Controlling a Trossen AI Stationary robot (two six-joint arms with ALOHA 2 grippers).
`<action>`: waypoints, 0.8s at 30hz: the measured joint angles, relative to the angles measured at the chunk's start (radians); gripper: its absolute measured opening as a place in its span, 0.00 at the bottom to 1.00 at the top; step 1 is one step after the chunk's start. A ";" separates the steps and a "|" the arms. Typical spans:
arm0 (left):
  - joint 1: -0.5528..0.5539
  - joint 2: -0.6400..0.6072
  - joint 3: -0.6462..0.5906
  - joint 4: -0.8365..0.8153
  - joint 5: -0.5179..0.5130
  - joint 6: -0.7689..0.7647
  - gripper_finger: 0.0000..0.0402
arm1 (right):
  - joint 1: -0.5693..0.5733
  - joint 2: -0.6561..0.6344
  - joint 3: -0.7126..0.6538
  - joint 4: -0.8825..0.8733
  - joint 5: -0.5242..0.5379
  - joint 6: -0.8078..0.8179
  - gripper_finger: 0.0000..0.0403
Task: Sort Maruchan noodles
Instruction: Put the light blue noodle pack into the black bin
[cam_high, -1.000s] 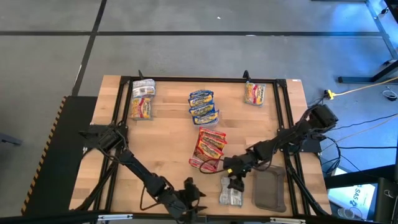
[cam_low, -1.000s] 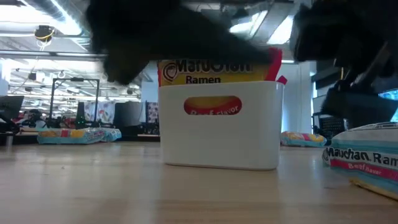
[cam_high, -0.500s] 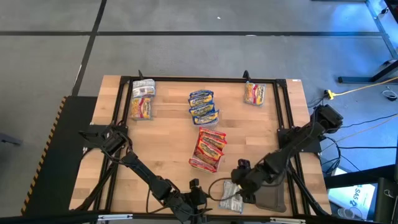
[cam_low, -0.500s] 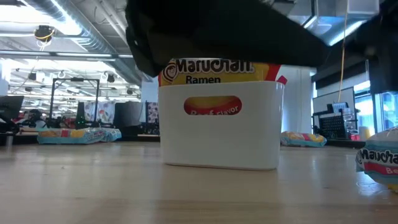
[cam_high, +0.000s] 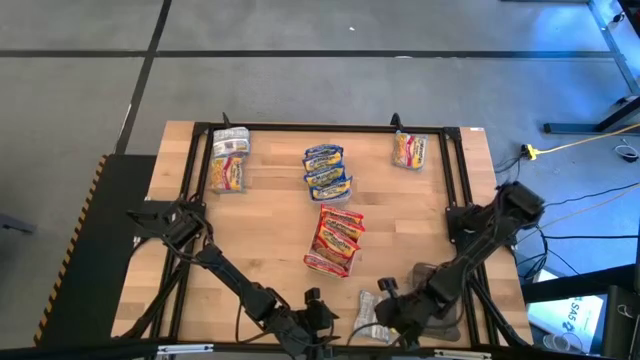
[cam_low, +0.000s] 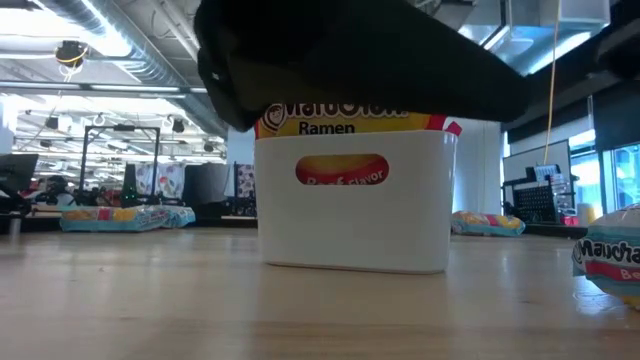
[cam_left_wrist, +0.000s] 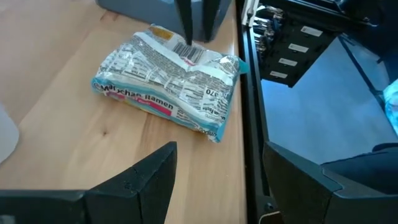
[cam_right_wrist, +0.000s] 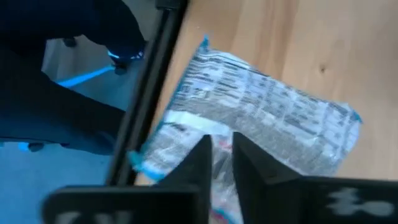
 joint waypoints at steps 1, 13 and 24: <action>-0.003 0.000 0.000 -0.004 -0.003 -0.005 0.58 | -0.008 0.011 0.000 0.004 -0.010 -0.012 0.06; -0.031 0.000 0.000 -0.017 -0.006 -0.027 0.58 | -0.092 0.125 0.002 0.174 -0.052 -0.054 0.05; -0.031 0.000 0.000 -0.019 0.000 -0.039 0.58 | -0.184 0.154 -0.002 0.342 -0.046 -0.144 0.05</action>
